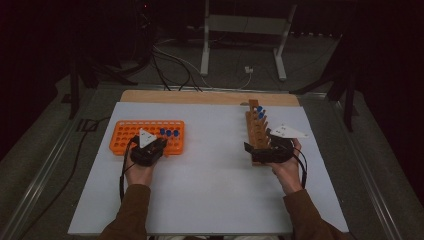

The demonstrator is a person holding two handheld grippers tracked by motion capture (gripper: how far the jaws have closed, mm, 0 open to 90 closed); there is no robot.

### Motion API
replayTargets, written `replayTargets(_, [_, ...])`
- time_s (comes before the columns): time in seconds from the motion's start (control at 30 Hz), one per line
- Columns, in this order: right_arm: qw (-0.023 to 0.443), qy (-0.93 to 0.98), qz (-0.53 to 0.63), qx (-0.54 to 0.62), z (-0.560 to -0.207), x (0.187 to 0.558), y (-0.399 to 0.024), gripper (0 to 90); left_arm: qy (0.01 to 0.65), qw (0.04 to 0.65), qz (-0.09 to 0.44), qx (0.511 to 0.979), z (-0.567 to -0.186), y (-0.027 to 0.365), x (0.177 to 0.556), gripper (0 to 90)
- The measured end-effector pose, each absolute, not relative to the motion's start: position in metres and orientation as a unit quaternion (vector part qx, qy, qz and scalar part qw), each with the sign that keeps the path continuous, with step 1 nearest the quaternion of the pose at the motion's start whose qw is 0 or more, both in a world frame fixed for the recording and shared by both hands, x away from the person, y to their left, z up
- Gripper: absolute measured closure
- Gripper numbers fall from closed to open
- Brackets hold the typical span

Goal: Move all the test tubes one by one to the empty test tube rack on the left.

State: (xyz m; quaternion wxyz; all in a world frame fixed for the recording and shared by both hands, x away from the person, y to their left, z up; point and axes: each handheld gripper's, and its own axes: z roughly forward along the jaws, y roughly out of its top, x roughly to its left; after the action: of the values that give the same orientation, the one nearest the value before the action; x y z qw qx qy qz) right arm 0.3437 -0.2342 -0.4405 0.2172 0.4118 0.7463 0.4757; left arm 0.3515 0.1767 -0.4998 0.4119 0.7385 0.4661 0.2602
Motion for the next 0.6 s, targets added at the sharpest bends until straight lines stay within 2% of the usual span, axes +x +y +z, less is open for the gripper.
replayTargets(0.33, [0.216, 0.747, 0.476, 0.411, -0.441, 0.344, -0.234, 0.0, 0.475, 0.436, 0.259, 0.719, -0.493, 0.181, 0.349, 73.0])
replayTargets(0.6, [0.218, 0.747, 0.475, 0.411, -0.441, 0.345, -0.235, 0.0, 0.466, 0.427, 0.261, 0.729, -0.49, 0.181, 0.349, 77.9])
